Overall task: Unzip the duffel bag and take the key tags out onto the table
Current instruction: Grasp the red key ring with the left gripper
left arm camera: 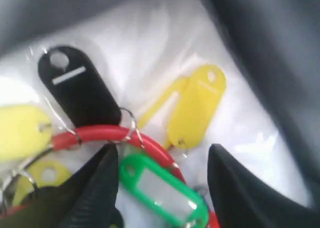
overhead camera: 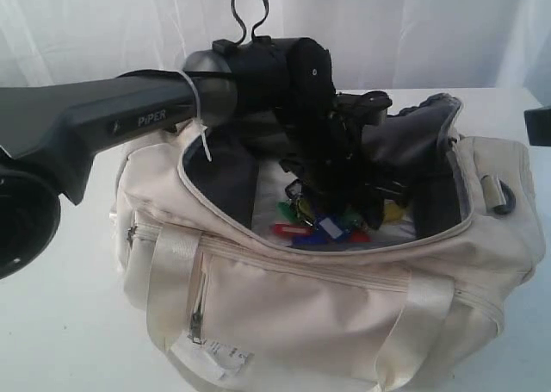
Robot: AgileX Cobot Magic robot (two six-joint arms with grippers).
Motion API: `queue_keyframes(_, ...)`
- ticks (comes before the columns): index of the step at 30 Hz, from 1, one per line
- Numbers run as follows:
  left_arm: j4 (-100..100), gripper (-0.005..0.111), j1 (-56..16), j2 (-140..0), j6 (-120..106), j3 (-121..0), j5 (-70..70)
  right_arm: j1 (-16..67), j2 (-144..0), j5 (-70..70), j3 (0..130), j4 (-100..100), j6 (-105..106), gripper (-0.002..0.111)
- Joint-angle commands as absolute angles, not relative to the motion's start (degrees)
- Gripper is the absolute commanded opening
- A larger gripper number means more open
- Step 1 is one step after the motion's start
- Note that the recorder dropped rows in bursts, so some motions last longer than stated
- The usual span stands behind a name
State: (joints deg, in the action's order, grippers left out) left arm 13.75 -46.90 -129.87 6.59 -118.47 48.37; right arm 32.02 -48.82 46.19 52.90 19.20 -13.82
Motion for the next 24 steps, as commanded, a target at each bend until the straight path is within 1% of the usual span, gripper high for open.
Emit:
queue_keyframes(1,12.6,0.058,-46.7,-130.1,4.7,-120.9,63.8,32.0,-48.7,45.6,52.8,18.9,-14.0,0.000)
queue_keyframes(4,12.8,0.058,-46.9,-130.2,4.0,-121.4,61.6,32.0,-48.7,45.3,52.8,18.9,-14.0,0.000)
queue_keyframes(8,13.6,0.058,-47.8,-134.4,4.0,-121.3,58.1,32.0,-48.7,44.9,52.8,18.9,-14.0,0.000)
queue_keyframes(9,13.6,0.056,-47.8,-134.9,4.1,-121.3,58.6,32.0,-48.7,44.9,52.8,18.9,-14.0,0.000)
queue_keyframes(11,12.6,0.038,-47.8,-135.0,4.0,-121.3,60.6,32.0,-48.7,44.9,52.8,18.9,-14.0,0.000)
queue_keyframes(12,11.9,0.022,-47.8,-134.6,3.4,-121.7,61.8,32.0,-48.7,44.9,52.8,18.9,-14.0,0.000)
queue_keyframes(13,11.3,0.009,-47.6,-134.0,2.7,-122.5,62.9,32.0,-48.7,44.9,52.8,18.9,-14.0,0.000)
queue_keyframes(14,10.7,0.000,-47.4,-133.3,2.5,-123.7,64.4,32.0,-48.7,44.9,52.8,18.9,-14.0,0.000)
queue_keyframes(20,8.1,0.000,-47.4,-128.9,-2.1,-128.6,70.0,32.0,-48.7,44.8,52.8,18.9,-14.0,0.000)
queue_keyframes(24,8.1,0.000,-47.4,-125.1,-7.9,-131.0,70.0,32.0,-48.7,44.5,52.6,18.9,-14.0,0.000)
